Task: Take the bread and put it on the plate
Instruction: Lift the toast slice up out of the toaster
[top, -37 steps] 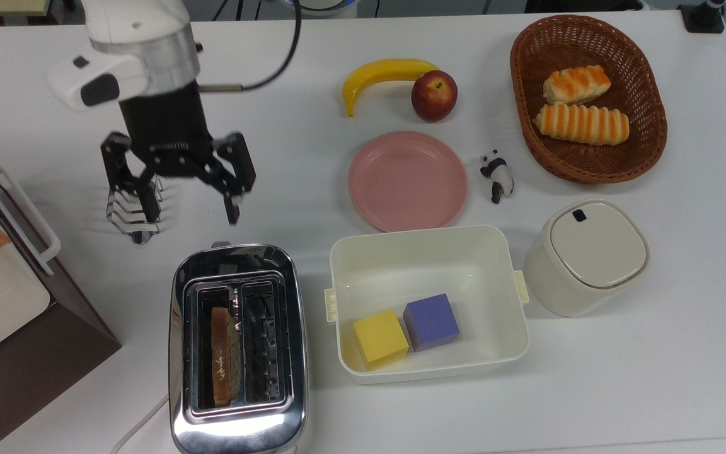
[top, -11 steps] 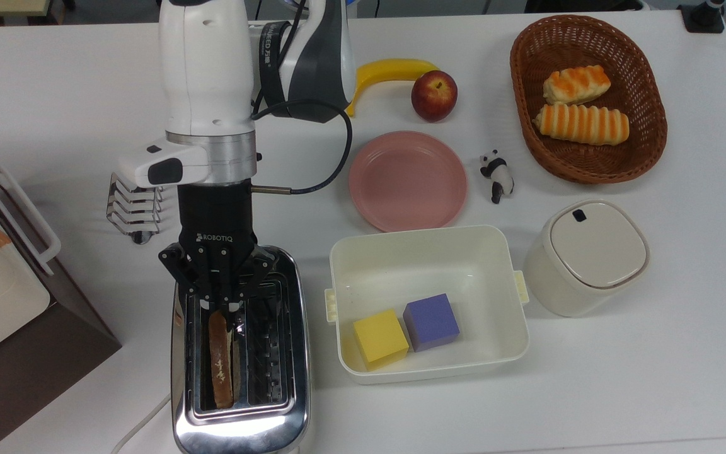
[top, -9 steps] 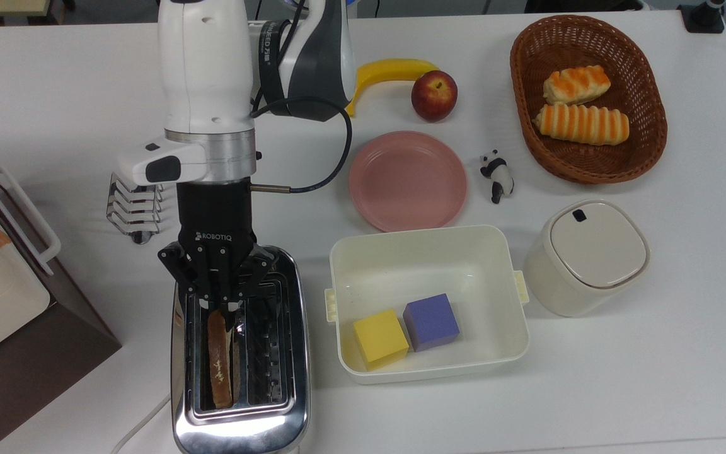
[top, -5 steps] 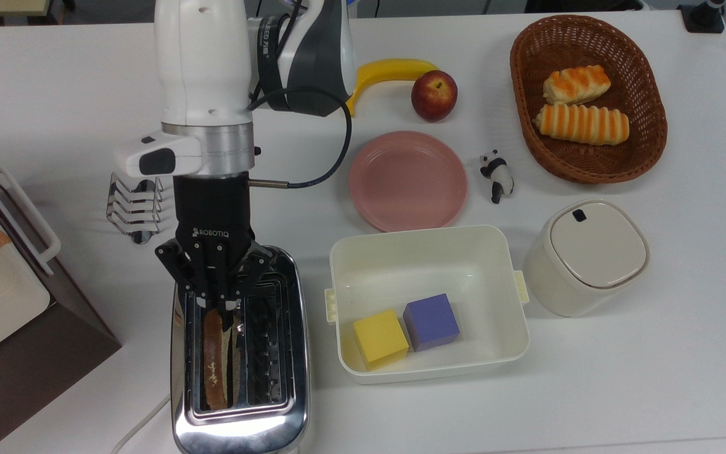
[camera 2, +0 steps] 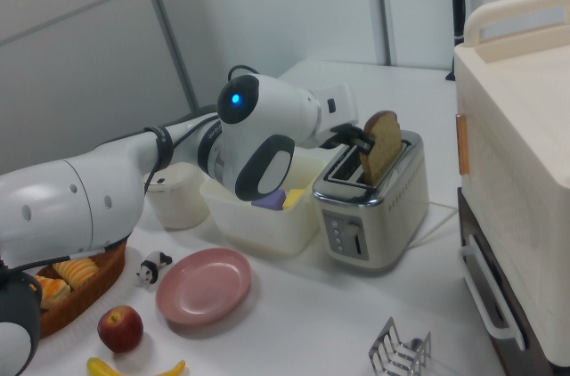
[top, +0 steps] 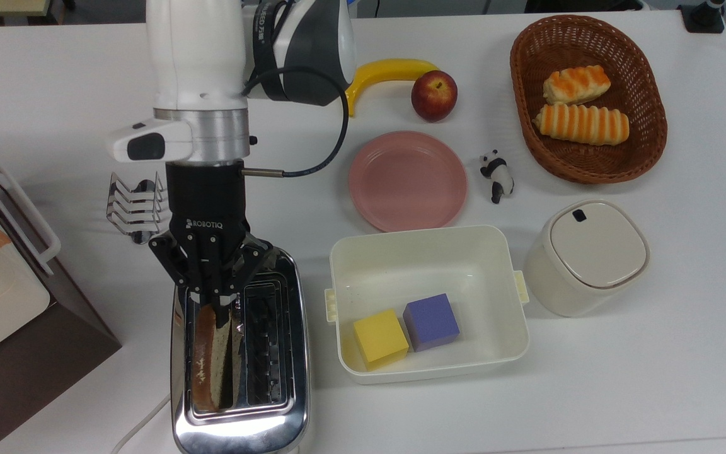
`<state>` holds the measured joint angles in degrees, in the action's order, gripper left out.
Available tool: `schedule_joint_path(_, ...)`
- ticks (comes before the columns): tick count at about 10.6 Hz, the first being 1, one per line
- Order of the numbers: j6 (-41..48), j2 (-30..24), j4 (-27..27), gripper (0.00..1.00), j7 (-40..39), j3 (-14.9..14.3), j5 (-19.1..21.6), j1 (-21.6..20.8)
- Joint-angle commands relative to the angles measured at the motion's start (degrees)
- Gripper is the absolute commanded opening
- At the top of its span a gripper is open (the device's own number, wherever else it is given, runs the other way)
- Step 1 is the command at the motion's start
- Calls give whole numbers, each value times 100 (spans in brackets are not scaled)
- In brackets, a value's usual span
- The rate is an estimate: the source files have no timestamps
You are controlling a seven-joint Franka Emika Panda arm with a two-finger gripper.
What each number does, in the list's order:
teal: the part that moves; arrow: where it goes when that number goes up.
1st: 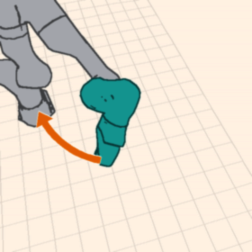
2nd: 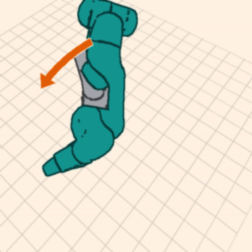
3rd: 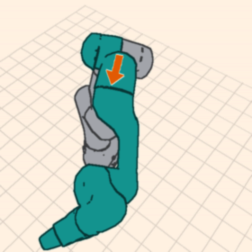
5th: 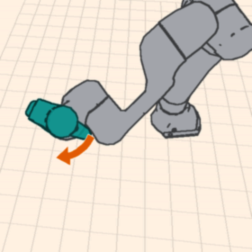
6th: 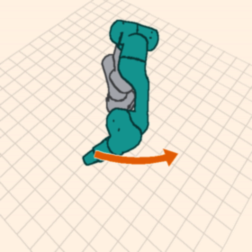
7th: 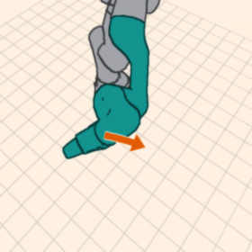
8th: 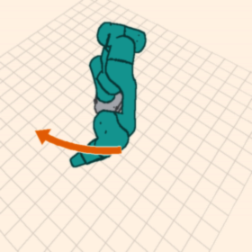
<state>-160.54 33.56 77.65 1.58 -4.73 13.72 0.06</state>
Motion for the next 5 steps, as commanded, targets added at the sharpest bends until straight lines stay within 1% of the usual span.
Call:
schedule_joint_path(1, -101, -331, -4, 0, 53, -10, 122, 11)
schedule_joint_path(5, -83, -753, 13, 0, 158, -54, 148, 11)
